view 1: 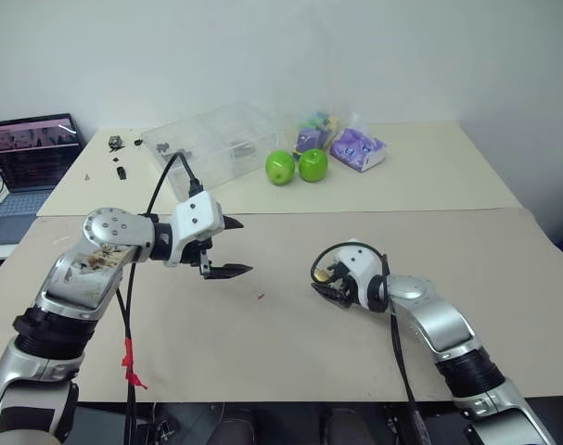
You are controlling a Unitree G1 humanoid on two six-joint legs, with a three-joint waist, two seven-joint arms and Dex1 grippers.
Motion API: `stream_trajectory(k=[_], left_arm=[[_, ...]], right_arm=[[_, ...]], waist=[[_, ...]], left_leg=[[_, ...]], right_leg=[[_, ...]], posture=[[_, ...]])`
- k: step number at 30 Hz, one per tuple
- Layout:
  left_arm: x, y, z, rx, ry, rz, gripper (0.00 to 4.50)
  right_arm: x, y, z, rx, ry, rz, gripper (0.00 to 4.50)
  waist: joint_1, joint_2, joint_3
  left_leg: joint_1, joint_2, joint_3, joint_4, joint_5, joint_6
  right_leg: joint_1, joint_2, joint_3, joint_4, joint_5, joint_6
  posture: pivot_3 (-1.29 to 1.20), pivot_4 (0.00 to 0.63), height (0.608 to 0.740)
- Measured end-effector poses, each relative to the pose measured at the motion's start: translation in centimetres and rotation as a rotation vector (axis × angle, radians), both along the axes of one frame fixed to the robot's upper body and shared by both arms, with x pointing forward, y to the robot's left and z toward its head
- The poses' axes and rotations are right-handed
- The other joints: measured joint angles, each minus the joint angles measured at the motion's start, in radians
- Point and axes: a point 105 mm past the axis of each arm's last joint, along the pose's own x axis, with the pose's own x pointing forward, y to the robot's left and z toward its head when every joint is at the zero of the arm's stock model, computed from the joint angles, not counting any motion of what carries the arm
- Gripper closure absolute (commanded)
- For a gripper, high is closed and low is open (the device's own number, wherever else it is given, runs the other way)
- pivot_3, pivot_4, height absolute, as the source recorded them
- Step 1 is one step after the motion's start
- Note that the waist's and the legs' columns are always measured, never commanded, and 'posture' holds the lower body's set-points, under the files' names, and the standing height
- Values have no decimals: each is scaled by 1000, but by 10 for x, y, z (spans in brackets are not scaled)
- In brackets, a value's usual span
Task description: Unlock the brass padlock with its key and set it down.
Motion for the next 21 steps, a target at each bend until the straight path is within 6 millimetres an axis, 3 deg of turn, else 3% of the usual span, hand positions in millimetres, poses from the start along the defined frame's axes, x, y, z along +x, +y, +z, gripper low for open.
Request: stream_trajectory(k=[4,13,17,21], left_arm=[[0,0,-1,0,6,2,0],[-6,8,-8,13,43,26,0],[-3,15,-3,18,18,63,0],[-5,25,-3,37,0,107,0]], right_arm=[[0,2,1,7,-3,4,3568],[-2,14,5,-7,7,100,3583],[6,52,27,-25,-62,253,3583],[-1,95,28,-103,-120,479,3583]], waist=[[-4,0,0],[-8,0,0],[-17,0,0],[-21,0,0]], left_leg=[[0,2,0,0,0,0],[0,9,2,0,0,1],[1,14,5,-1,-1,1],[2,18,5,-1,-2,3]], right_leg=[[0,2,2,0,0,0],[-2,10,5,0,0,0],[-4,15,5,2,0,0],[-5,18,5,3,1,-1]], posture=[[0,150,740],[0,150,740],[0,150,740],[0,150,740]])
